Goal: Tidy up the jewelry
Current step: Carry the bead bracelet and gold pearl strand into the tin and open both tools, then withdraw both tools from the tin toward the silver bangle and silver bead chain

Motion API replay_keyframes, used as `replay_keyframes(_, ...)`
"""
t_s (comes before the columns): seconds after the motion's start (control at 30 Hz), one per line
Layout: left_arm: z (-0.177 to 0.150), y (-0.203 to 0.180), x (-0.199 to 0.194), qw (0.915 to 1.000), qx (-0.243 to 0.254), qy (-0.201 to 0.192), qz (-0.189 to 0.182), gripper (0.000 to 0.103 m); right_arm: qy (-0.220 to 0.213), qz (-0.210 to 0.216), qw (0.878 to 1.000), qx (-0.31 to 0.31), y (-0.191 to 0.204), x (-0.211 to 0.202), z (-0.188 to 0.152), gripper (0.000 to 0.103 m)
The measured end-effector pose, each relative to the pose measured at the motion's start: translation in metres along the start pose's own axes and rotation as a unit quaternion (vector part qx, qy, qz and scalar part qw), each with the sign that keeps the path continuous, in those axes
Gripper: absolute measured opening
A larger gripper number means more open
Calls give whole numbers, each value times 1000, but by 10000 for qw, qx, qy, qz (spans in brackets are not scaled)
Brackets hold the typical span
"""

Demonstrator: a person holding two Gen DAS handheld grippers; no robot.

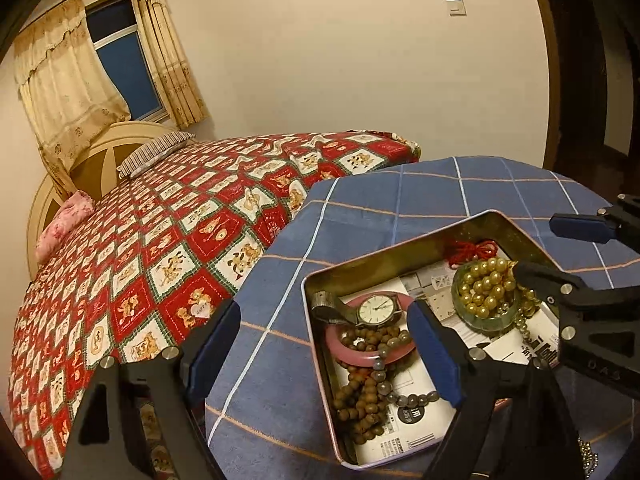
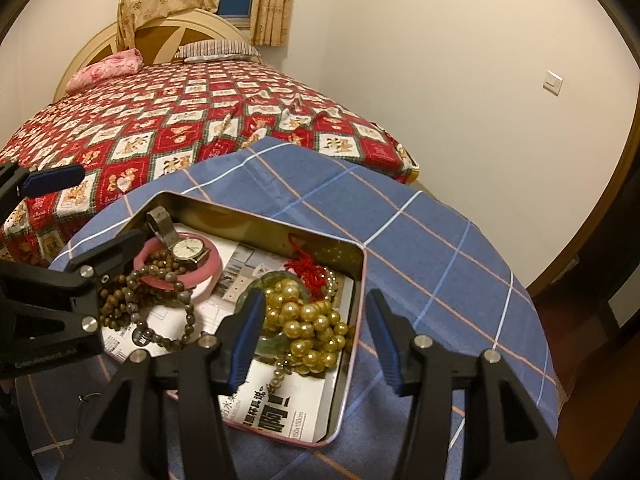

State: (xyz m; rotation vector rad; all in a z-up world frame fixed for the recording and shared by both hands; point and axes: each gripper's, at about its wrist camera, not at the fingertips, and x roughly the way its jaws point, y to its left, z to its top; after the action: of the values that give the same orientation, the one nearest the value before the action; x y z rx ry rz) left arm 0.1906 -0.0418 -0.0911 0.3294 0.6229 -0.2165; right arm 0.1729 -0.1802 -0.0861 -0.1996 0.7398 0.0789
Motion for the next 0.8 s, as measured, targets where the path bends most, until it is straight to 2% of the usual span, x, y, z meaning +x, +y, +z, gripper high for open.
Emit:
replay_keyframes(0.43, -8, -1, -6, 10000, -32, 84, 36, 85, 24, -8, 10000, 72, -1, -6, -8, 55)
replay_keyframes(0.8, -46, -2, -40, 9997, -84, 219, 97, 85, -17, -29, 9994, 357, -5, -36, -39, 55)
